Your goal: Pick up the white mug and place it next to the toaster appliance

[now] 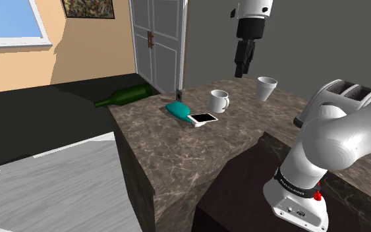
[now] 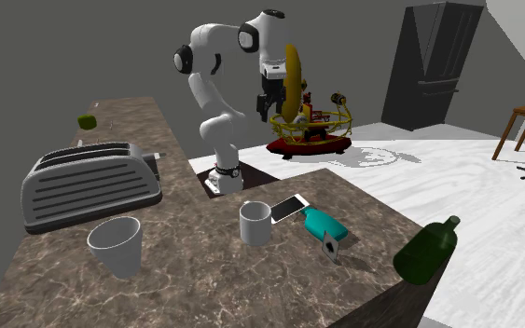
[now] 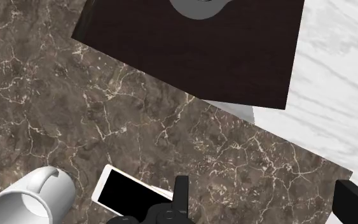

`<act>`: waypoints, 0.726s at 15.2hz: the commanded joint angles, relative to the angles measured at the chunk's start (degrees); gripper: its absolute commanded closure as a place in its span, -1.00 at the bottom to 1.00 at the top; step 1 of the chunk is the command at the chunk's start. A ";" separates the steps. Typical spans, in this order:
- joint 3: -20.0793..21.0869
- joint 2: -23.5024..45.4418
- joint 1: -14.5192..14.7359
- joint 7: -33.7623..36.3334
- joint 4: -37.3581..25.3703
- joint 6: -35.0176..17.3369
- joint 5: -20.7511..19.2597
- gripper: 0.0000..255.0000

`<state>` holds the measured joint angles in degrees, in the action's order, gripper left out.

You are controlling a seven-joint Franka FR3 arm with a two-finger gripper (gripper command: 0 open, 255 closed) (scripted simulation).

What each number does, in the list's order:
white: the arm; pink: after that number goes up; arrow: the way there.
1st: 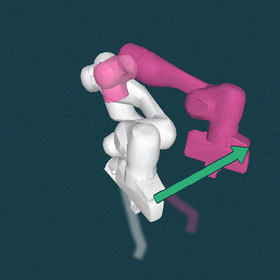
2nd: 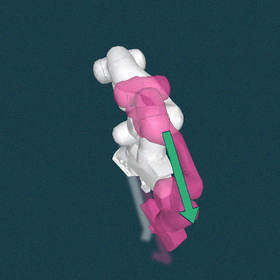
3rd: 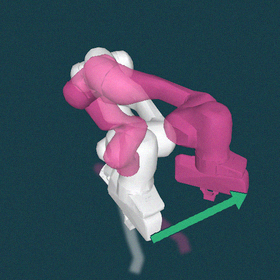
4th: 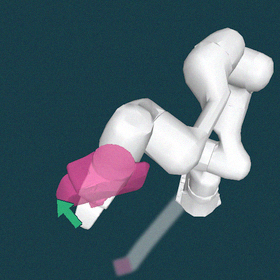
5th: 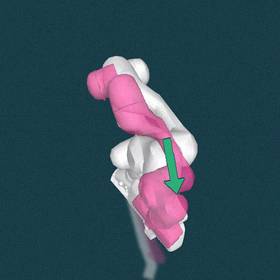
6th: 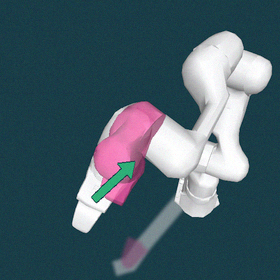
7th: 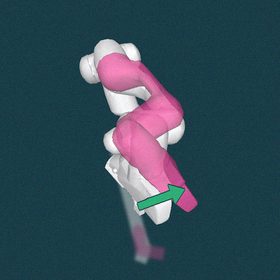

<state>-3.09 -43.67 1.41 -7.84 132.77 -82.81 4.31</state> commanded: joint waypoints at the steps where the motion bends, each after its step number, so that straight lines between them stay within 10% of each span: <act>1: 0.00 0.00 0.00 0.00 0.00 0.00 0.00 -1.00; 11: -8.95 10.33 -2.33 -12.78 2.59 -12.94 -7.76 -1.00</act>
<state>-11.01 -34.66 -0.65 -19.16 135.27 -94.21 -2.68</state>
